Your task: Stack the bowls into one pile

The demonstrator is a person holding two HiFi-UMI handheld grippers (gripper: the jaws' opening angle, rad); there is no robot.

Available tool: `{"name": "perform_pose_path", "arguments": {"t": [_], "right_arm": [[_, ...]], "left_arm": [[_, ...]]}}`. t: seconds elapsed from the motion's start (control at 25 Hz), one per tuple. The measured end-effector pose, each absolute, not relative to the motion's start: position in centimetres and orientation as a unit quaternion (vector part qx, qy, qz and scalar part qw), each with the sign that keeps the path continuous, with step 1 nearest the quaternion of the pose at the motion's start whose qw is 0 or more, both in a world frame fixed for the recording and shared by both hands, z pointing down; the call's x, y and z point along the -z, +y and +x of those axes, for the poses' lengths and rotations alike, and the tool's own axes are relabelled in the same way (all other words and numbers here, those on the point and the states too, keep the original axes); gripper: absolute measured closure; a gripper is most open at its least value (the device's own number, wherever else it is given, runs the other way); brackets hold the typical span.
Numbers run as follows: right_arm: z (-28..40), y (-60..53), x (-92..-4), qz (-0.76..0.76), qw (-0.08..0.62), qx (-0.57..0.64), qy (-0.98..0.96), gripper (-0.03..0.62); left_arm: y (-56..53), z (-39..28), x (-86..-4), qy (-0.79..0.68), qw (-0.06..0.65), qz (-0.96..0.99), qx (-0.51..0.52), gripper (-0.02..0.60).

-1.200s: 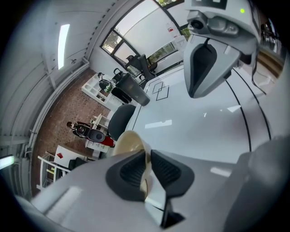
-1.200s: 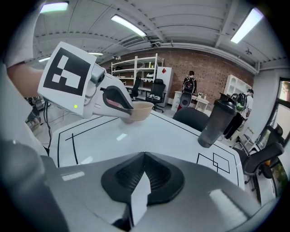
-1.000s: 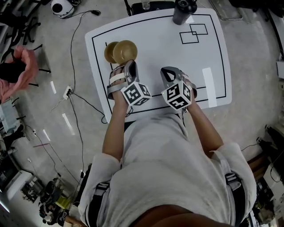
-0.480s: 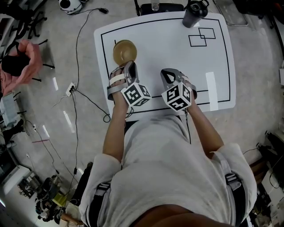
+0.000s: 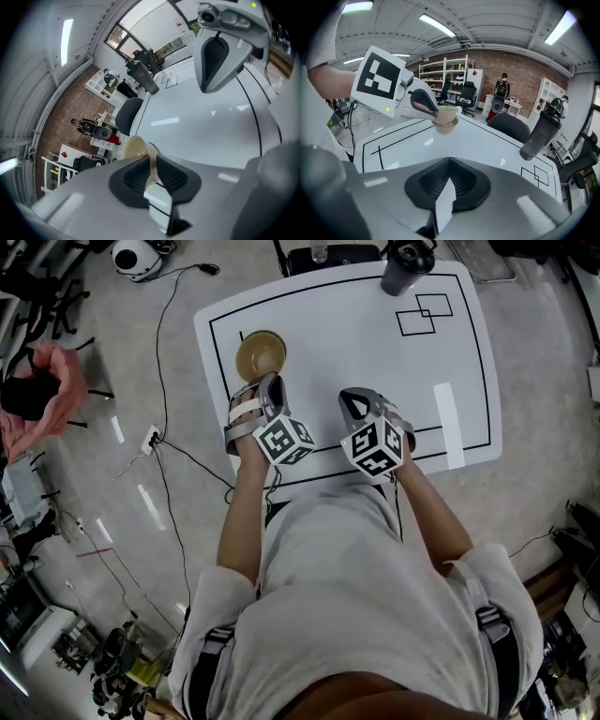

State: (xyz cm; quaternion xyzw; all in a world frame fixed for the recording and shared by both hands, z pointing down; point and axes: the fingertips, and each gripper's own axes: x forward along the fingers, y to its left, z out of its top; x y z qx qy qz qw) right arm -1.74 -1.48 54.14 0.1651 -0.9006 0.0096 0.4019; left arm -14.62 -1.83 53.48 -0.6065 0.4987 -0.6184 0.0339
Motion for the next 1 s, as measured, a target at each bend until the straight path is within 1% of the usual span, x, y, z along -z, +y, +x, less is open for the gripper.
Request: {"name": "perform_pose_path", "arguments": {"t": [1.0], "right_arm": [[-1.7,-3.9,-55.4,0.177,0.41,-0.016,-0.895,0.595]], "left_arm": [[-3.4,-15.5,-56.1,0.491,0.012,-0.613,0.619,0.535]]}}
